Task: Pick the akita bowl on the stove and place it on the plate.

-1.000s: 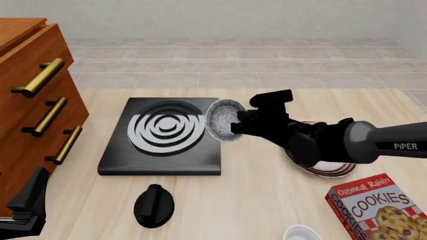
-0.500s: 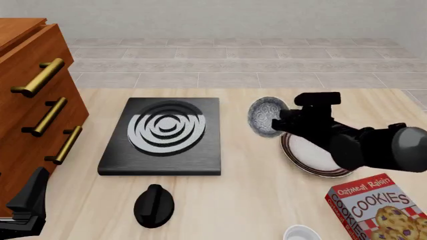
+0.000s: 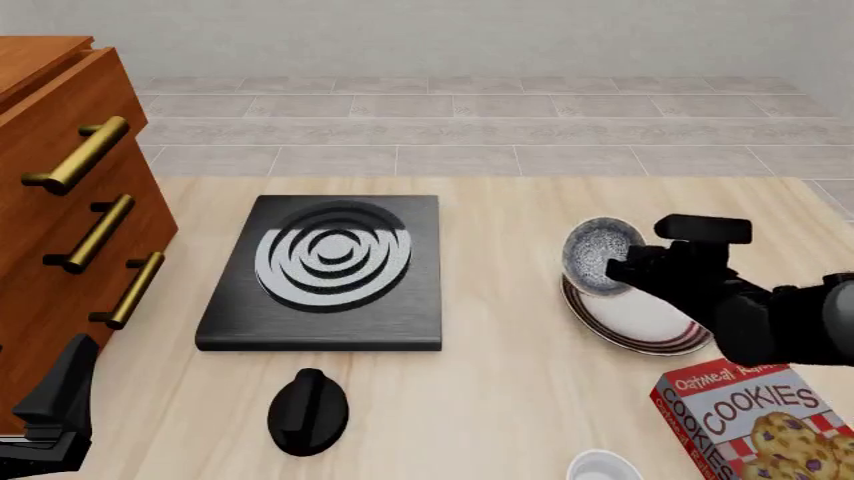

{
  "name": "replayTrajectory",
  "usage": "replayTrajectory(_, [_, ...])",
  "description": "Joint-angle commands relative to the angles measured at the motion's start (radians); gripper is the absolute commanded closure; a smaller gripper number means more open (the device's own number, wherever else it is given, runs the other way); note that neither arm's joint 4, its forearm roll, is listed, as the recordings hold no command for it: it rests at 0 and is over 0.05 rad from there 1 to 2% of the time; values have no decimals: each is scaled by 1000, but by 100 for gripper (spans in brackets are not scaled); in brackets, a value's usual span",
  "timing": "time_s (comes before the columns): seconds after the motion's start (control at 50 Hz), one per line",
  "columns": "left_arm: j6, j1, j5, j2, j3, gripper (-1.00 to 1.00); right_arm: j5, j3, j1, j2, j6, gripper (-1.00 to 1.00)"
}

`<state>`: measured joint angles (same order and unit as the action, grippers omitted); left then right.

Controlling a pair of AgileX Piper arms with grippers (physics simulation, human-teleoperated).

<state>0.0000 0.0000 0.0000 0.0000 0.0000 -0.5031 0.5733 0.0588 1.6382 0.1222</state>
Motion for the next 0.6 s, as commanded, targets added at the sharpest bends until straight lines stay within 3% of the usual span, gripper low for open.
replayTrajectory(0.02, [0, 0, 0, 0, 0, -100, -71, -21, -67, 74, -18, 100])
replayTrajectory(0.6, [0, 0, 0, 0, 0, -100, -65, 37, -124, 174, -96, 100])
